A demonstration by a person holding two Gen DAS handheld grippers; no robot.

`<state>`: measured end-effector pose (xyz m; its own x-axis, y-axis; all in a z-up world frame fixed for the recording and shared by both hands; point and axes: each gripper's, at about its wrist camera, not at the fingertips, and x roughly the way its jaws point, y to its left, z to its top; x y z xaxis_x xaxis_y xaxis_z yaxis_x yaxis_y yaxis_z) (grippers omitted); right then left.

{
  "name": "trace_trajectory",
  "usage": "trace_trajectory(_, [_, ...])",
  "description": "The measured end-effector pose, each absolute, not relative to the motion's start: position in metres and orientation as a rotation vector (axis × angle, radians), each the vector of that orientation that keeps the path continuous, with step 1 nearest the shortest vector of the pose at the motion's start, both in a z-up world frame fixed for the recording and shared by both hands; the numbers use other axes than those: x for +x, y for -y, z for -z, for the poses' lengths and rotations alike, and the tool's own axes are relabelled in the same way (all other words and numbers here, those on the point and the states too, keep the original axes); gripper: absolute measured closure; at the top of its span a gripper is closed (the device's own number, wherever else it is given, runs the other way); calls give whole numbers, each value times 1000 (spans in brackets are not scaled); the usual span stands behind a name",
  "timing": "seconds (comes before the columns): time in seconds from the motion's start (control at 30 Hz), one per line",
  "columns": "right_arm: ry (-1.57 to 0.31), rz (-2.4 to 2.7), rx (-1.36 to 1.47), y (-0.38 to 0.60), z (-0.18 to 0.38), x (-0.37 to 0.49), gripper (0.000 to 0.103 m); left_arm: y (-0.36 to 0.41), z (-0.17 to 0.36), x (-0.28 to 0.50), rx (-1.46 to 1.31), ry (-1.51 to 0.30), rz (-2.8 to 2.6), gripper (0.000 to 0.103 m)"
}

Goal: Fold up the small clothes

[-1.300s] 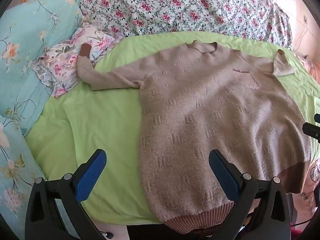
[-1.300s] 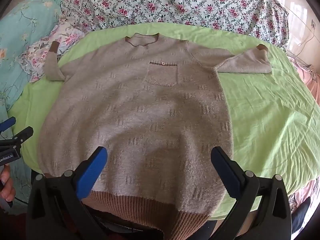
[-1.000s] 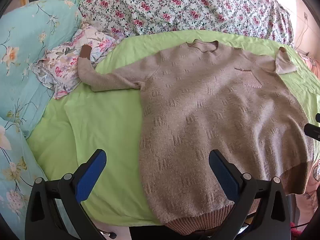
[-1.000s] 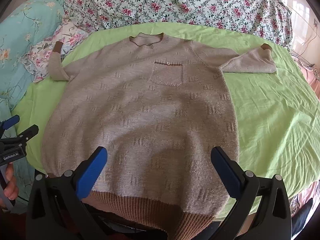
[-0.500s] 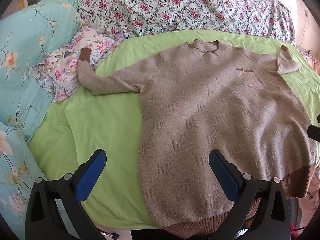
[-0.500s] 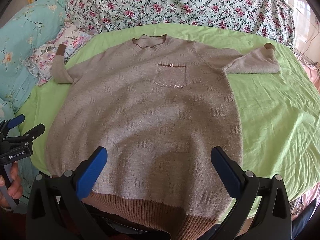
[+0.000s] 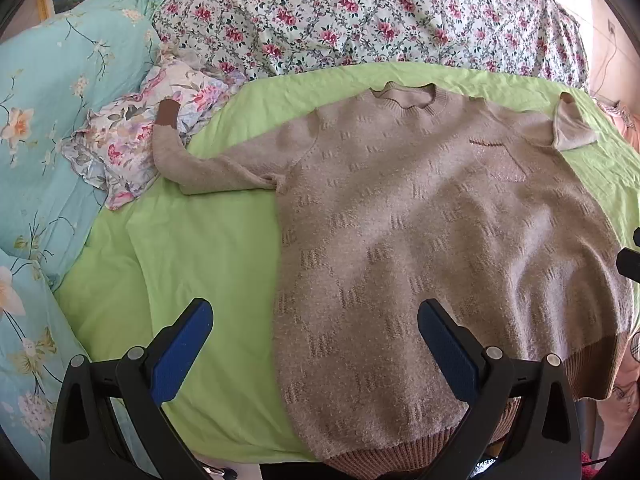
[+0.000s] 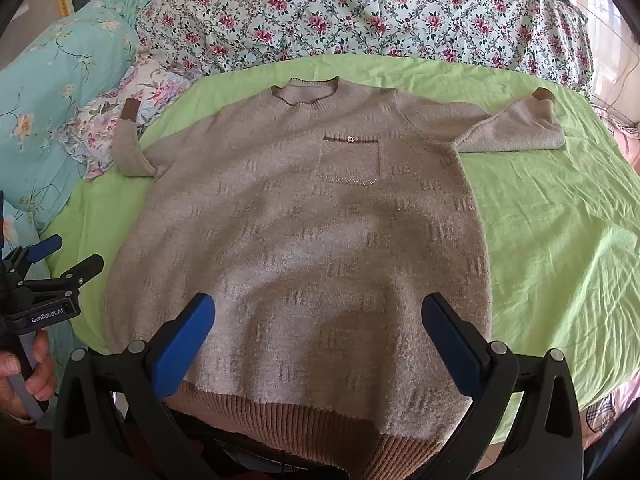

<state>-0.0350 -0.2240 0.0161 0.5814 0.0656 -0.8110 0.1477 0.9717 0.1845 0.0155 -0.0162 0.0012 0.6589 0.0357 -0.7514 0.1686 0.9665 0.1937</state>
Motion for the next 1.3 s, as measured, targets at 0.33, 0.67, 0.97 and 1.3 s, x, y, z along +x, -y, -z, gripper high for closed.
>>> trace_trajectory(0.33, [-958,50,249,225,-16,-32,0,16,-1,18,253,-854,81,1])
trace_trajectory(0.67, [-940,42,263,228,-20,-27,0,20,-2,26,249,-856,87,1])
trace_trajectory(0.97, [-947,40,278,232,-17,-21,0,22,1,32,252,-864,89,1])
trace_trajectory(1.3, [-949,41,305,240,-11,-14,0,29,5,41,254,-871,98,1])
